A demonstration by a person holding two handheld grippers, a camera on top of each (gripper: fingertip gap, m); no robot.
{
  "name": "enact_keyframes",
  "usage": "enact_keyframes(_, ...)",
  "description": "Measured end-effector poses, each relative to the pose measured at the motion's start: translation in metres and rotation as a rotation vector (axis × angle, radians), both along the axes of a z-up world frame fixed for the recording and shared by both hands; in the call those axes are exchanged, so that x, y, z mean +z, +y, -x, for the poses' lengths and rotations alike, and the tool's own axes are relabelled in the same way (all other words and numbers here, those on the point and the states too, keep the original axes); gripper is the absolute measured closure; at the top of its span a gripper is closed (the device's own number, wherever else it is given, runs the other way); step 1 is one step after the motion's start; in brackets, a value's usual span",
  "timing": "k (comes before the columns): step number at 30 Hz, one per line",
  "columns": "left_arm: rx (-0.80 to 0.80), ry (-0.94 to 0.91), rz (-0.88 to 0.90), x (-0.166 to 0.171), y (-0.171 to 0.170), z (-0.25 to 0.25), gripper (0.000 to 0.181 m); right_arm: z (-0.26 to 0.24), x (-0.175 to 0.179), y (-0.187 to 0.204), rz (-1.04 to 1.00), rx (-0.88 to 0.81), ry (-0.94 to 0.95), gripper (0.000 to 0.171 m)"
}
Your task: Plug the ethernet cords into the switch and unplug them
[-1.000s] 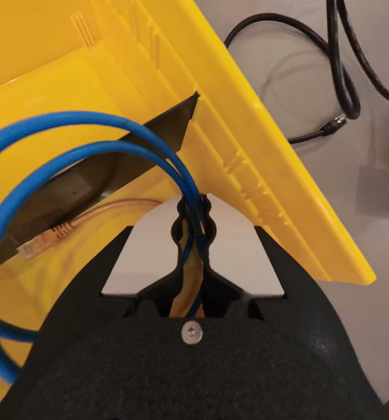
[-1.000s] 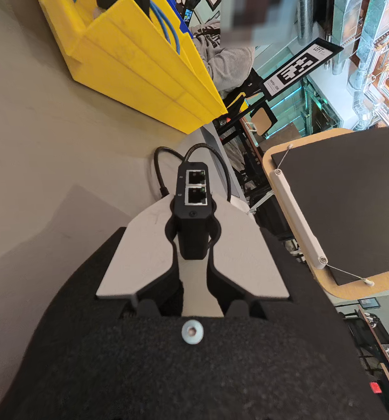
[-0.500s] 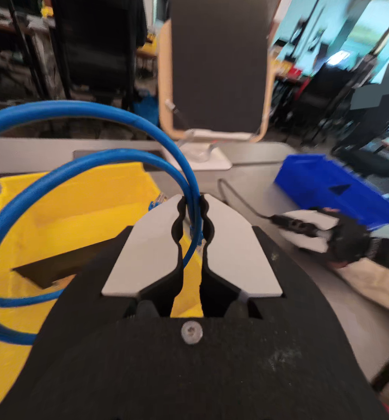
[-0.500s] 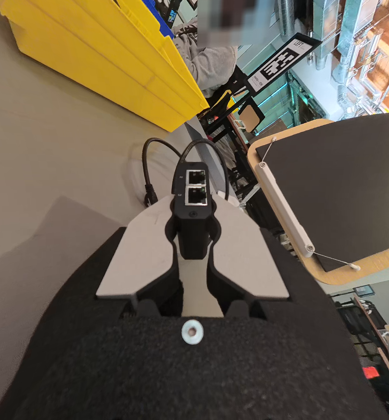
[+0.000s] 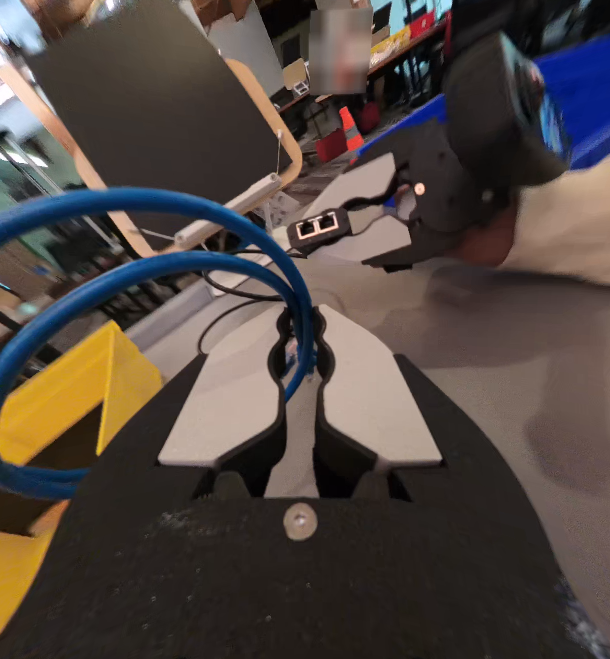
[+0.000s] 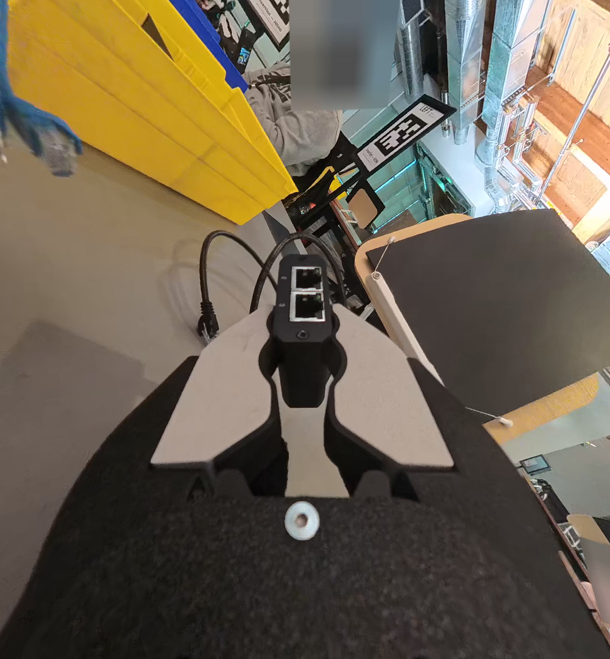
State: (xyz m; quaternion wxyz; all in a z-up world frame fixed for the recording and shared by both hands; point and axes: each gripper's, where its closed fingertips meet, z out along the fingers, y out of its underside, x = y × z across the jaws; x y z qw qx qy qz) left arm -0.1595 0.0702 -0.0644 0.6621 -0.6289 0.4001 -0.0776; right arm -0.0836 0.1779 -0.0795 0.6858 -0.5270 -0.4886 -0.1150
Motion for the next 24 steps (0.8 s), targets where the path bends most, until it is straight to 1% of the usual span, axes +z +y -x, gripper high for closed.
enact_keyframes(2,0.04,0.074,-0.103,-0.01,0.005,-0.011,0.17,0.001,-0.001,0.0,0.005,0.004,0.004,0.147)
enact_keyframes(3,0.06,0.09,-0.102,-0.017,0.011,-0.016,0.17,0.001,-0.002,0.0,0.008,0.003,0.004,0.147)
enact_keyframes(4,0.086,0.103,-0.06,-0.027,0.017,-0.02,0.17,0.001,-0.002,0.0,0.012,0.005,0.005,0.147)
enact_keyframes(6,0.166,0.111,0.112,-0.056,0.029,-0.019,0.168,0.002,-0.003,0.0,0.019,0.007,0.006,0.147)
enact_keyframes(7,0.171,0.082,0.201,-0.067,0.029,-0.019,0.162,0.001,-0.003,0.0,0.021,0.005,0.006,0.147)
enact_keyframes(8,0.159,0.041,0.263,-0.07,0.026,-0.02,0.159,0.0,-0.003,0.0,0.025,0.004,0.009,0.147)
enact_keyframes(10,0.113,-0.04,0.373,-0.068,0.013,-0.023,0.148,-0.001,-0.003,0.0,0.039,0.004,0.024,0.147)
enact_keyframes(12,0.072,-0.089,0.547,-0.075,-0.01,-0.026,0.139,-0.003,-0.004,0.002,0.057,0.002,0.04,0.147)
enact_keyframes(14,0.008,-0.144,0.703,-0.083,-0.04,-0.031,0.138,-0.004,-0.006,0.004,0.068,-0.001,0.047,0.147)
enact_keyframes(15,-0.006,-0.154,0.739,-0.085,-0.052,-0.03,0.138,-0.005,-0.006,0.004,0.073,-0.002,0.049,0.147)
enact_keyframes(17,-0.017,-0.128,0.74,-0.085,-0.067,-0.023,0.139,-0.005,-0.007,0.005,0.08,-0.002,0.056,0.147)
enact_keyframes(19,-0.003,-0.066,0.685,-0.079,-0.065,-0.01,0.14,-0.005,-0.008,0.006,0.083,-0.005,0.056,0.147)
enact_keyframes(21,-0.002,0.01,0.635,-0.074,-0.053,0.001,0.142,-0.006,-0.008,0.006,0.081,-0.008,0.056,0.147)
enact_keyframes(24,-0.001,0.149,0.604,-0.076,-0.022,0.018,0.143,-0.009,-0.007,0.007,0.071,-0.021,0.059,0.147)
